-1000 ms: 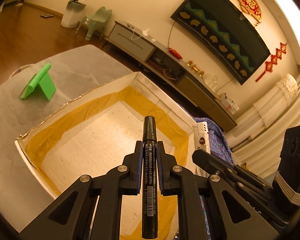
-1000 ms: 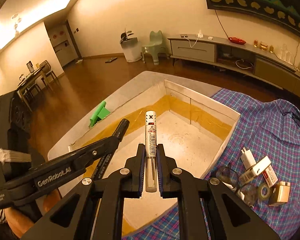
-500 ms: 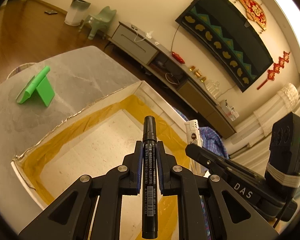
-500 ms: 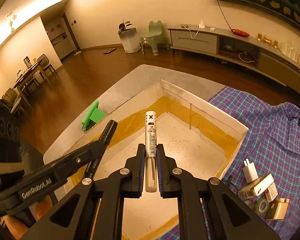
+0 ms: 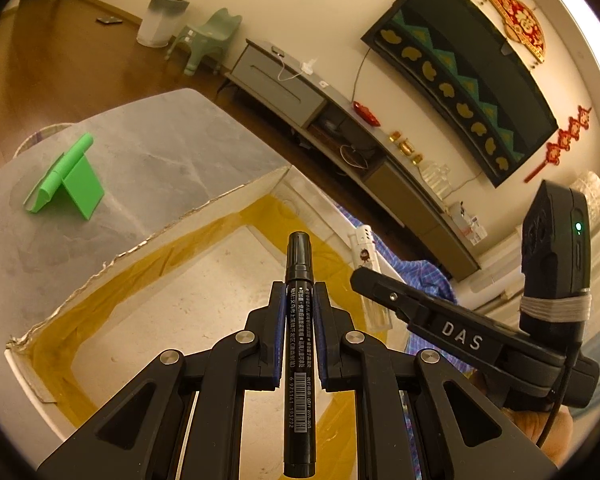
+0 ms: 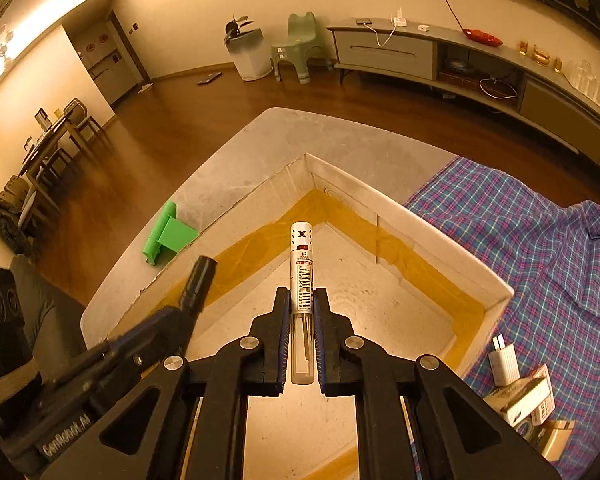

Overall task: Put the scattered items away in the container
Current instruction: 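Carry the marker and white tube with both grippers over the white box, then open both grippers to drop the marker and tube into the box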

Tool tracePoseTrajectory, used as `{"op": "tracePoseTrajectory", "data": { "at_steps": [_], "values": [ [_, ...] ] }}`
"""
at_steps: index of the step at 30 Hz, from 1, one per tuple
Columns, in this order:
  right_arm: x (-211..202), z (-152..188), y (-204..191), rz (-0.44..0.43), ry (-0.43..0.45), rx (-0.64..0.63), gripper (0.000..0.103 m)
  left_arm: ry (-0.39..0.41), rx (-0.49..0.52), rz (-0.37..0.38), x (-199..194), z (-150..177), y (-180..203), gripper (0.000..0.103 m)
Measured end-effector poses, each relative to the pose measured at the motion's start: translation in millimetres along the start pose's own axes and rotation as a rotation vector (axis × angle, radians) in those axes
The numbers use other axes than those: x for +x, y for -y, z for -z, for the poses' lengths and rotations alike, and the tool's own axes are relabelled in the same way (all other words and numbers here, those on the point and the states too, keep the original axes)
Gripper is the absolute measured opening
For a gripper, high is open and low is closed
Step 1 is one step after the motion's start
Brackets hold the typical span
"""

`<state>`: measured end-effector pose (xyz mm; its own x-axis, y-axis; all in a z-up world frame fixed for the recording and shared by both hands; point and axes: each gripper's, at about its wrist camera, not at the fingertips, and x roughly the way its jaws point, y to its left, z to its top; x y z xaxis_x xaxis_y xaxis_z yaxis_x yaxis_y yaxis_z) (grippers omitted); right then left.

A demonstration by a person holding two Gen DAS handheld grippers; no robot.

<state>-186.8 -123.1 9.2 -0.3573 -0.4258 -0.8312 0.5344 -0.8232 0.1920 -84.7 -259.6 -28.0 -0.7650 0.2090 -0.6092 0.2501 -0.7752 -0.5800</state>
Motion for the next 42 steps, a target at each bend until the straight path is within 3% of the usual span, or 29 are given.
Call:
{"op": "tracePoseTrajectory", "data": {
  "at_steps": [12,23,33,37,39,42],
  "values": [
    [43.2,-21.1,-5.6,0.038,-0.101,-0.052,0.012,-0.038,-0.125,0.017,16.7,-12.1,-27.1,0.013],
    [92.7,-43.0,-11.9,0.069,-0.190,-0.067,0.012,-0.051,-0.118,-0.061,20.4,-17.8,-49.5,0.013],
    [124.1,-44.6,-4.2,0.135,-0.233,-0.040,0.012,-0.111,-0.086,-0.055,32.4,-16.9,-46.2,0.013],
    [123.4,-45.0,4.3,0.150,-0.236,0.011,0.019,-0.119,-0.102,-0.070,33.3,-16.8,-48.0,0.013],
    [120.9,-44.8,7.0,0.155,-0.230,0.021,0.028,-0.123,-0.125,-0.077,33.2,-15.8,-50.1,0.024],
    [112.7,-44.6,5.4,0.158,-0.223,0.020,0.029,-0.121,-0.134,-0.079,30.9,-15.3,-52.2,0.028]
  ]
}}
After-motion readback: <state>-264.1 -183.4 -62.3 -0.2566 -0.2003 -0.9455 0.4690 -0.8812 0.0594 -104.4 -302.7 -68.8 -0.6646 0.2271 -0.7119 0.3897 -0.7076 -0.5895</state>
